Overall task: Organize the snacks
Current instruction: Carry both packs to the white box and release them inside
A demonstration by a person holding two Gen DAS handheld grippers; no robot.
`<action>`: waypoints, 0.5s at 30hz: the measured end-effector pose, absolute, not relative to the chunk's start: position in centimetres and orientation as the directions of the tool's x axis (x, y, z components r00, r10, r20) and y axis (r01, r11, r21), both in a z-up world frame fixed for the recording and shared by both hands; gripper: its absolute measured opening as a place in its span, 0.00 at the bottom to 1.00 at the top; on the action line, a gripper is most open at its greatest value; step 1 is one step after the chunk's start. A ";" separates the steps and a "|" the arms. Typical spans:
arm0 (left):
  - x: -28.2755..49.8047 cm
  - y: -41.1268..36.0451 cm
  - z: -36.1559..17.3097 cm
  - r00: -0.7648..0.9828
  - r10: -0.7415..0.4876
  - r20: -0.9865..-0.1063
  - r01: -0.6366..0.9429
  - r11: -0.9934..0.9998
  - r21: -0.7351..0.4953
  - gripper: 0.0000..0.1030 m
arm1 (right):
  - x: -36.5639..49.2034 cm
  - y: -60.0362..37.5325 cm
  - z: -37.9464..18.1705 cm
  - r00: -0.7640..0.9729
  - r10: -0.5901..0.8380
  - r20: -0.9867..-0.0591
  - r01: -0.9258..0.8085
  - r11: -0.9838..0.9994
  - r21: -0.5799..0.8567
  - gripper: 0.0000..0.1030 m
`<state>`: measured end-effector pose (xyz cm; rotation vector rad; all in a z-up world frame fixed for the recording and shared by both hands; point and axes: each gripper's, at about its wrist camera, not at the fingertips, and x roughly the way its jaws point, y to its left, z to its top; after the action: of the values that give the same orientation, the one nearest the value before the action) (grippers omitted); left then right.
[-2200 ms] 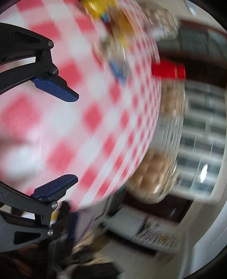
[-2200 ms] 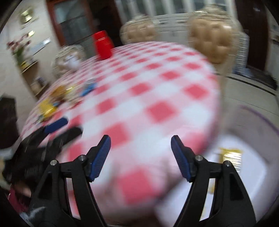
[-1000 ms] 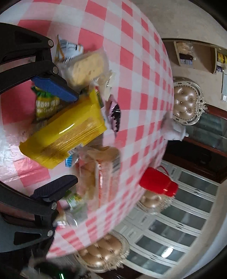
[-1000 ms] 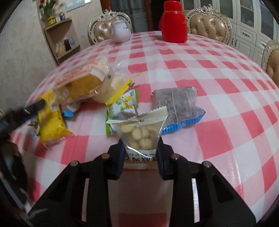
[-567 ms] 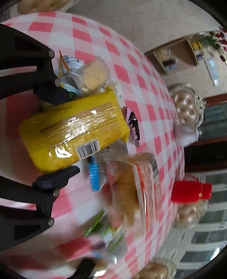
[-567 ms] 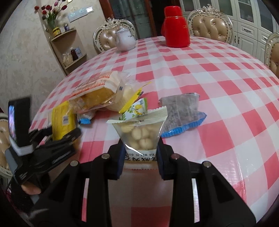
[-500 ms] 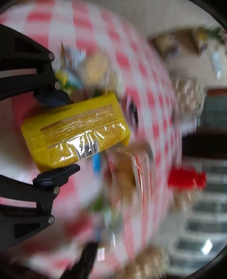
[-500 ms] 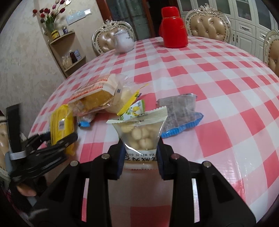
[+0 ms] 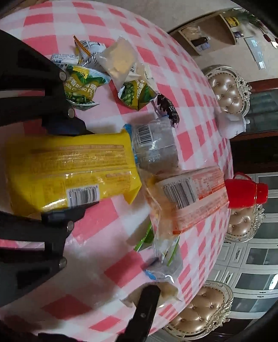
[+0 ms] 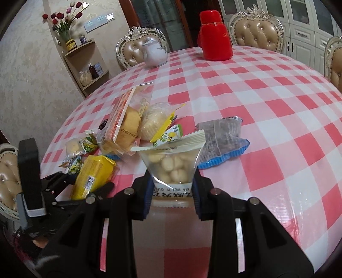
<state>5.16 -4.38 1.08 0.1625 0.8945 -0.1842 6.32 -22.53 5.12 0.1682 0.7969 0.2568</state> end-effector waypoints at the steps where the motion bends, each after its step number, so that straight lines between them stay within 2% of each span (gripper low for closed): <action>1: 5.2 -4.5 1.1 0.620 -0.078 -0.780 0.227 0.970 0.084 0.47 | 6.3 -22.4 5.2 0.676 0.287 -0.678 -0.169 0.957 0.237 0.34; 3: 5.3 -4.6 1.1 0.633 -0.066 -0.772 0.235 0.966 0.110 0.47 | 6.2 -22.2 5.2 0.685 0.286 -0.670 -0.178 0.958 0.227 0.34; 9: 5.4 -3.1 1.9 0.641 -0.089 -0.762 0.182 0.982 0.038 0.47 | 7.1 -22.5 3.8 0.664 0.276 -0.695 -0.153 0.960 0.236 0.34; 15: 4.5 0.4 2.5 0.637 -0.158 -0.755 0.057 0.986 -0.159 0.47 | 7.3 -23.3 3.3 0.667 0.280 -0.691 -0.123 0.955 0.269 0.34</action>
<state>4.48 0.44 2.50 -0.1243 0.8724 -0.1233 7.31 -23.30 3.28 0.2067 0.8109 0.2294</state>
